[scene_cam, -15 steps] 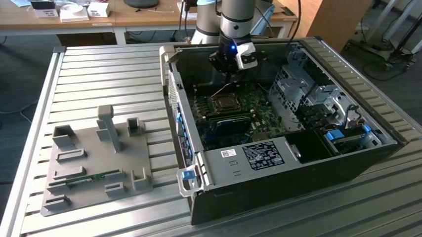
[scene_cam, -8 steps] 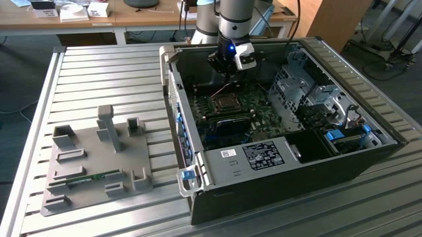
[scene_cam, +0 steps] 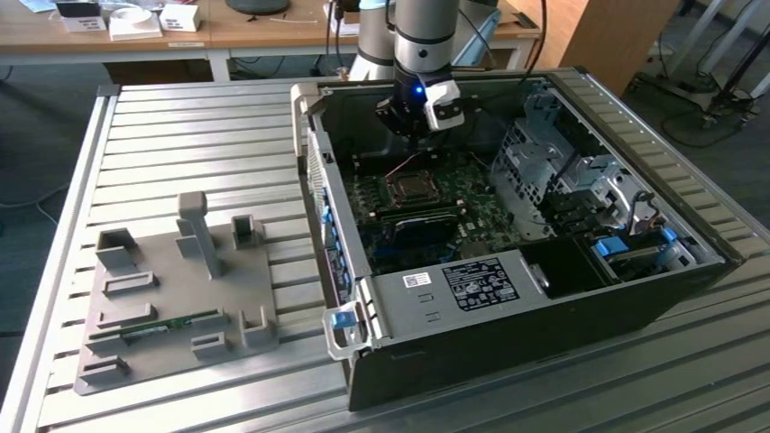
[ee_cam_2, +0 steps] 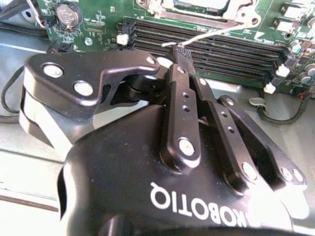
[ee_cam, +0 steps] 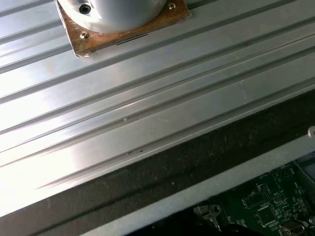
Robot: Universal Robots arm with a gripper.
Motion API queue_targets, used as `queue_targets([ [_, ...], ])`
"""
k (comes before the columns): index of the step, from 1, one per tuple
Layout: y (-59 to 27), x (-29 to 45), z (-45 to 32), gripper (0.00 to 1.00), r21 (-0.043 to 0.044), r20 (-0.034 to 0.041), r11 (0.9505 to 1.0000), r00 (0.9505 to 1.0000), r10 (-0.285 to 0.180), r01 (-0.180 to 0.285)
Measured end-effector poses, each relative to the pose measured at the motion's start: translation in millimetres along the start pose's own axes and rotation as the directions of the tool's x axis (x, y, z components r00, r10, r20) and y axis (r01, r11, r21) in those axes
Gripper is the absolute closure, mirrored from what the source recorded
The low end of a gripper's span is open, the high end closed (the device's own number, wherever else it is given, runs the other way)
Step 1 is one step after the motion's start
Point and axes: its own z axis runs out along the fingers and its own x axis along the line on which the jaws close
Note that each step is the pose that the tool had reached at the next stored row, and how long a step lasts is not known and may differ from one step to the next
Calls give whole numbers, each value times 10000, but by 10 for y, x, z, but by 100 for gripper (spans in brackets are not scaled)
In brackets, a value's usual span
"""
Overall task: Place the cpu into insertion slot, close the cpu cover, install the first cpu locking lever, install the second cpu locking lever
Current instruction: 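Install the first cpu locking lever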
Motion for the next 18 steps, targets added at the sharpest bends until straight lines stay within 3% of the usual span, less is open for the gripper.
queue_targets([
  [5, -30, 45, 4, 89, -129, 273, 9999, 9996, -36, 39],
  [8, -43, 56, 13, 89, -185, 394, 9998, 9992, -50, 58],
  [15, -73, 83, 11, 89, -210, 426, 9998, 9991, -53, 62],
  [18, -98, 72, 9, 89, -282, 397, 9996, 9992, -36, 48],
])
